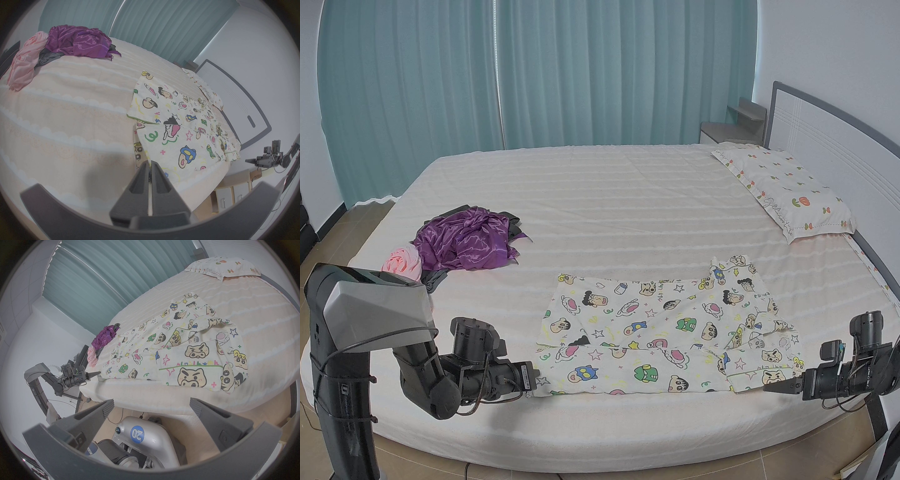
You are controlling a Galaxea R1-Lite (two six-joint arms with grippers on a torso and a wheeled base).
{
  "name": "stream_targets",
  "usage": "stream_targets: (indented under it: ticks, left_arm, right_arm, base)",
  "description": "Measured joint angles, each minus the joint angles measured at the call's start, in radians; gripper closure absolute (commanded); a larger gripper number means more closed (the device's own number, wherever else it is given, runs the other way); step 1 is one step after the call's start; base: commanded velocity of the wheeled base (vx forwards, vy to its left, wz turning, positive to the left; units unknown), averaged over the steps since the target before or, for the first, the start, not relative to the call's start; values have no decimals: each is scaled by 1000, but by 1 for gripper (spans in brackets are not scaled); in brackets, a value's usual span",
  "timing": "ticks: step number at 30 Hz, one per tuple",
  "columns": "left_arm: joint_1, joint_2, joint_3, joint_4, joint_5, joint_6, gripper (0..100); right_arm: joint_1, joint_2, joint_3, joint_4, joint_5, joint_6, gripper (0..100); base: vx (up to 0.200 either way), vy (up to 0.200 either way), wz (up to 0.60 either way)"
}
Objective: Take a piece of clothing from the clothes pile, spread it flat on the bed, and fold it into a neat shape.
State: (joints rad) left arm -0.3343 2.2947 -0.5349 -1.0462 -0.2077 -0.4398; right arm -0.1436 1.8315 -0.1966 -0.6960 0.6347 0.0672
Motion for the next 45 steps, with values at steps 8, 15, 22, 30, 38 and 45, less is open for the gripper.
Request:
stream_targets:
  ticks: [8, 15, 22, 30, 38, 45]
  left_arm:
    - [-1, -14, 26, 91, 41, 56, 100]
    - [-1, -14, -22, 93, 51, 58, 100]
    - [-9, -3, -59, 91, 54, 55, 0]
    - [-10, 10, -77, 87, 54, -16, 0]
    - [37, 13, -104, 11, 36, -81, 0]
    - [60, 46, -187, -10, -12, -91, 0]
  right_arm:
    - [0, 0, 4, 0, 0, -3, 0]
    - [4, 0, 7, 0, 0, -5, 0]
    - [5, 0, 6, -1, 0, -5, 0]
    - [-12, -4, 1, -21, -5, -1, 0]
    - [-53, 45, -81, -68, -130, 6, 0]
    - [-87, 191, -229, -70, -173, 5, 0]
  base:
    - [0, 0, 0]
    - [0, 0, 0]
    - [0, 0, 0]
    - [0, 0, 0]
    - [0, 0, 0]
    - [0, 0, 0]
